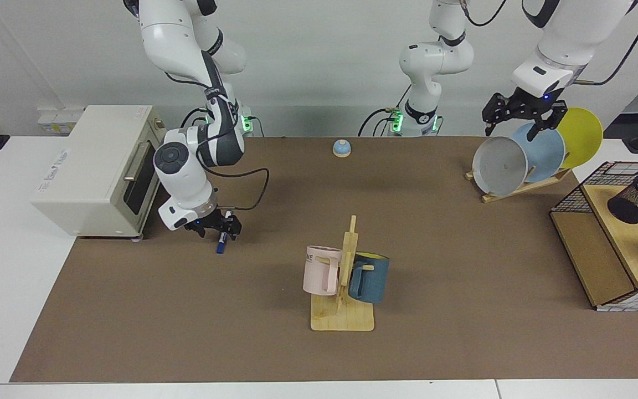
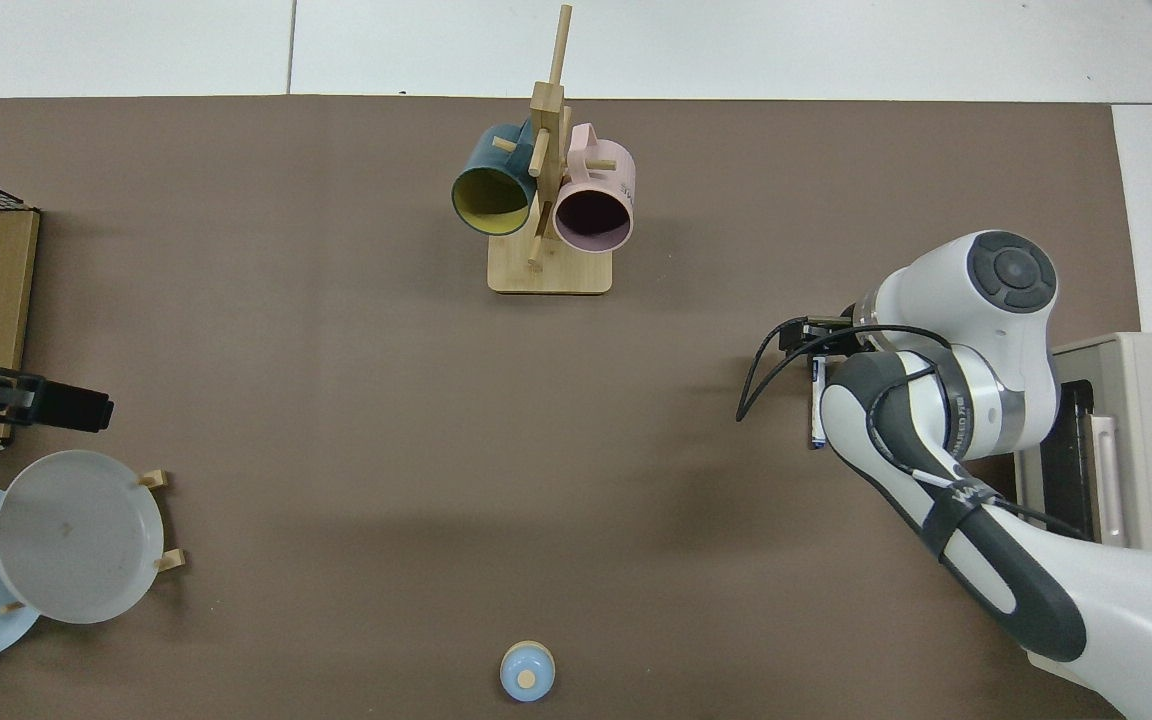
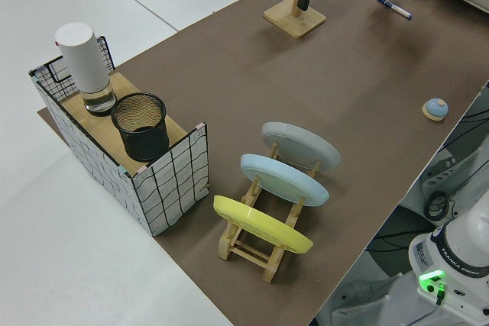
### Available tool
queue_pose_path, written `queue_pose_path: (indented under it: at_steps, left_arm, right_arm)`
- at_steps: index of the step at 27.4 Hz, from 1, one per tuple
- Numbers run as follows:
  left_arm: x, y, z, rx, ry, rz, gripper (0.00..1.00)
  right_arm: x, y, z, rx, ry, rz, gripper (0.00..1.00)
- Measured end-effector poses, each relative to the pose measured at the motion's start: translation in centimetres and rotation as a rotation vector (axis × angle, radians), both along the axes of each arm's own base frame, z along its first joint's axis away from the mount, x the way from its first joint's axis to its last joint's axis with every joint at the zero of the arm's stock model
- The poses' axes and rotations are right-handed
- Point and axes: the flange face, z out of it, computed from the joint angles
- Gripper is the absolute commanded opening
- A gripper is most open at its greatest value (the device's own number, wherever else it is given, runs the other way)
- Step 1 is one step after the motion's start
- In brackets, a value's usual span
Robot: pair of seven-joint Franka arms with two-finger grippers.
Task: Put markers into pen holder
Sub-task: 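Close the right gripper around the white marker, then lift the marker with the right gripper while the left gripper approaches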
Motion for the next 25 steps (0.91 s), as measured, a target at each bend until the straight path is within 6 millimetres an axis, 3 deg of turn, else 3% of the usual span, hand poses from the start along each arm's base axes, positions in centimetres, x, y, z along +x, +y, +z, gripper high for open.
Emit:
queue_pose_path:
  at_steps: [4, 9, 17, 25]
  left_arm:
    - [0.0, 0.0, -0.1, 0.0, 0.003, 0.0, 1.0]
    - [0.0, 0.0, -0.1, 0.0, 0.003, 0.0, 1.0]
    - [0.0, 0.0, -0.2, 0.0, 0.004, 0.001, 1.0]
    - [0.0, 0.1, -0.2, 0.0, 0.004, 0.002, 1.0]
  right_arm:
    - [0.1, 0.2, -1.2, 0.001, 0.006, -0.01, 0.76]
    - [0.1, 0.2, -1.8, -0.013, 0.013, -0.002, 0.56]
    - [0.1, 0.1, -1.8, -0.016, 0.013, 0.001, 0.03]
    - [0.1, 0.2, -1.8, -0.028, 0.011, 0.013, 0.0]
